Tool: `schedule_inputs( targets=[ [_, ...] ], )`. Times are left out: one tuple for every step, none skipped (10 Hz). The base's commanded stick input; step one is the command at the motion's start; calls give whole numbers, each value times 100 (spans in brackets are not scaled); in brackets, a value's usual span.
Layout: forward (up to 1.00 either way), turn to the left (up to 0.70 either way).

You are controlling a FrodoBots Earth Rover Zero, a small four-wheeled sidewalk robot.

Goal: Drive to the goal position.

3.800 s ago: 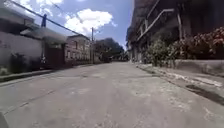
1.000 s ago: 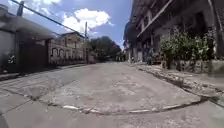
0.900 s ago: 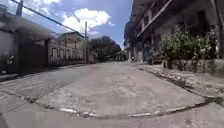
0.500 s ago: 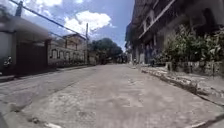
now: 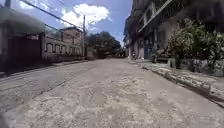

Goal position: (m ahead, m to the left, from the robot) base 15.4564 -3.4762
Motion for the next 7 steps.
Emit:
schedule_inputs(
  targets=[
    [85, 0],
    [85, 0],
    [85, 0],
    [85, 0],
    [85, 0],
    [85, 0],
    [85, 0]
  ],
)
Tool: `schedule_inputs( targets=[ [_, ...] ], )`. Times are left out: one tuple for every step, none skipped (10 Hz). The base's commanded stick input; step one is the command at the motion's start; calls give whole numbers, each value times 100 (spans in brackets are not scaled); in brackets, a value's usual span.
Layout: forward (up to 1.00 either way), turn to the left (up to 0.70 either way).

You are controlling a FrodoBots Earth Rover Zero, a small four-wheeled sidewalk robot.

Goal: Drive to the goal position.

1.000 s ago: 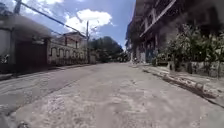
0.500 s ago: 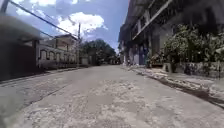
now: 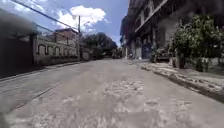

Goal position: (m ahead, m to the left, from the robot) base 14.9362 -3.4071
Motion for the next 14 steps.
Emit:
schedule_inputs(
  targets=[
    [85, 0],
    [85, 0],
    [85, 0],
    [85, 0],
    [85, 0],
    [85, 0],
    [85, 0],
    [85, 0],
    [85, 0],
    [85, 0],
    [85, 0],
    [85, -1],
    [85, -17],
    [85, -34]
  ],
)
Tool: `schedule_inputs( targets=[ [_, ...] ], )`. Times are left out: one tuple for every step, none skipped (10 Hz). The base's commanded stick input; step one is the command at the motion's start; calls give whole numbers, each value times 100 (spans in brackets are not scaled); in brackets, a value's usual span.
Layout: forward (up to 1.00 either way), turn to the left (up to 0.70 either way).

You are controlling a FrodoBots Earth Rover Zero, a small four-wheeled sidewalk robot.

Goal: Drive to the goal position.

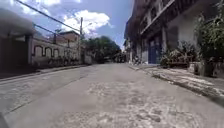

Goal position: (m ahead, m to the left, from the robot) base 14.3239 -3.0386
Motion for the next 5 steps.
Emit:
schedule_inputs(
  targets=[
    [85, -34],
    [85, -34],
    [85, -30],
    [85, -5],
    [85, 0]
  ],
)
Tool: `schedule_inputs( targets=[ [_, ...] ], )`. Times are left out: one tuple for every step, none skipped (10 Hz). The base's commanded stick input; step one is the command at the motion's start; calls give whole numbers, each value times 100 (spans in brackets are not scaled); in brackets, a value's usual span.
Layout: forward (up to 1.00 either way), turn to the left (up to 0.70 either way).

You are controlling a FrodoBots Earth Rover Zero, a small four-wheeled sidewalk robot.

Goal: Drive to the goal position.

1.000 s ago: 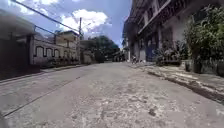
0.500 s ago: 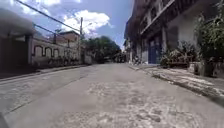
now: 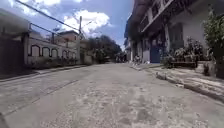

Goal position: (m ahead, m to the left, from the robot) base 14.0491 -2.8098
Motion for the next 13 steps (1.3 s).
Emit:
schedule_inputs(
  targets=[
    [85, 0],
    [85, 0],
    [85, 0],
    [85, 0],
    [85, 0],
    [85, 0],
    [85, 0],
    [85, 0],
    [85, 0],
    [85, 0],
    [85, 0],
    [85, 0],
    [85, 0]
  ],
)
